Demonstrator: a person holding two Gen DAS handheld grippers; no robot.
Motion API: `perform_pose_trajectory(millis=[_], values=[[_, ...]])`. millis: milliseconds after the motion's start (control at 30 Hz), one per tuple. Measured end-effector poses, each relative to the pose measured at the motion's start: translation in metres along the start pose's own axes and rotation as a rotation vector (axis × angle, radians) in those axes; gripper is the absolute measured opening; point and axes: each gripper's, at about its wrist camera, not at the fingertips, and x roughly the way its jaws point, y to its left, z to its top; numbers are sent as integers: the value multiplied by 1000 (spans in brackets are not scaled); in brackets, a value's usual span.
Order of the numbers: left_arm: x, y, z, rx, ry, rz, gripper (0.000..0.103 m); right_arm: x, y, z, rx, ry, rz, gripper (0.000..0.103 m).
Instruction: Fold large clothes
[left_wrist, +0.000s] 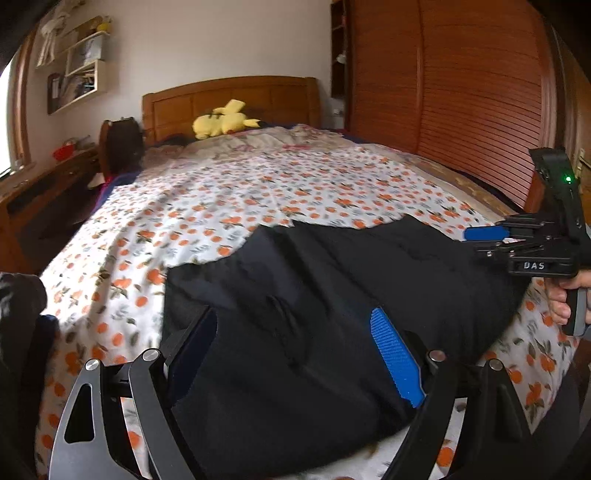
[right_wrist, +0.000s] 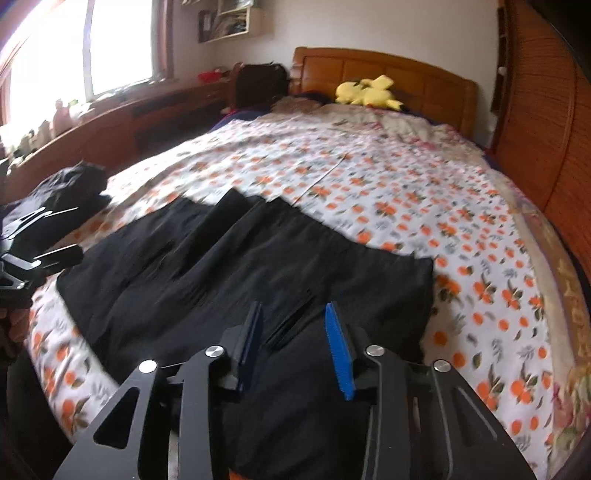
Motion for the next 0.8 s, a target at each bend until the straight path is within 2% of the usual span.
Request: perform_pose_trajectory(millis=[133,200,267,367,533,667,800], values=[[-1,-14,-11,7,11,-34,87,2,-8,-15,28,25,-44,29],[-2,-20,-17,1,7,-54,87,6,-21,-23,74,41,-52,25],[-1,-23,-21,-8,8,-62,87,13,-30,-34,101,67,-48,17],[3,-26,-28,-21,8,-77,87,30,-36,-50,128,110,-28,17],[6,-29,-35,-29,3,-86,87,34,-30,-54,120,106,-61,17],[6,-31,-42,-14,-2,-74,87,20,-23,-49,96,95,-108,17],[5,-32,-46,4,-5,-75,87,-9,-26,-46,84,57,-150,26]])
